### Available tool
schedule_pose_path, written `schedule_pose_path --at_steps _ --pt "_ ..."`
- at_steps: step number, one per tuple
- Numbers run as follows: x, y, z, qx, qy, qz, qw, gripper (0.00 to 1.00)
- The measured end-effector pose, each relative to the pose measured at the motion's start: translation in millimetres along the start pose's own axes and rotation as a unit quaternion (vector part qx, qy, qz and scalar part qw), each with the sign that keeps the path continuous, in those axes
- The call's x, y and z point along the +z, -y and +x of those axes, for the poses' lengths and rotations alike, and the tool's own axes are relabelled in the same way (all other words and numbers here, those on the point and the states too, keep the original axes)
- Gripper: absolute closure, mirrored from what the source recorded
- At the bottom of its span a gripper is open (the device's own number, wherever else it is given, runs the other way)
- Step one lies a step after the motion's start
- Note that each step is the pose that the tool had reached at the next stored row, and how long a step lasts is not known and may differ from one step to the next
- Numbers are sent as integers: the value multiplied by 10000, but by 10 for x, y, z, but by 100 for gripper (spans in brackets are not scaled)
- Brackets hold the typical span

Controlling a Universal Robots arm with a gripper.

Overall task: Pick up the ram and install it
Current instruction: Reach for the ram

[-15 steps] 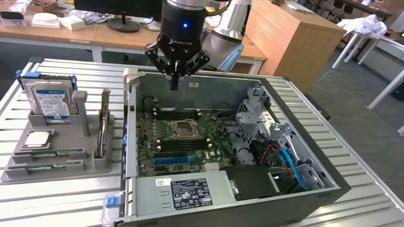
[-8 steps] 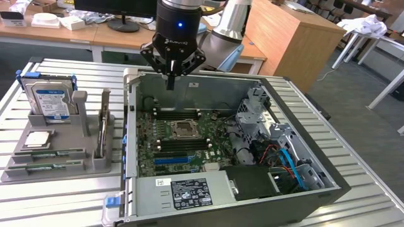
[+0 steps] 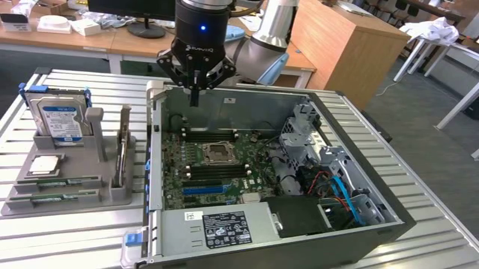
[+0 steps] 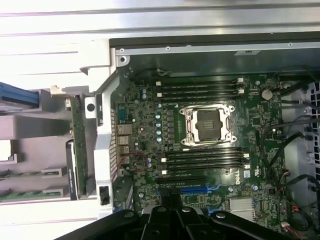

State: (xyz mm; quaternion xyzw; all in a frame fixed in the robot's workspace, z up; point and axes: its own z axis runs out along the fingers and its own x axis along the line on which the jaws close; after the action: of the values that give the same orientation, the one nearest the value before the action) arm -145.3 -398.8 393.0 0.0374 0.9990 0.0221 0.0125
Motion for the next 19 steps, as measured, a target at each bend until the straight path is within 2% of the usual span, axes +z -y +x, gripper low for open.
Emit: schedule_pose_path --at_steps 9,19 --pt "-2 14 184 0 0 0 10000 90" --pt "-4 33 435 -1 0 0 10000 90"
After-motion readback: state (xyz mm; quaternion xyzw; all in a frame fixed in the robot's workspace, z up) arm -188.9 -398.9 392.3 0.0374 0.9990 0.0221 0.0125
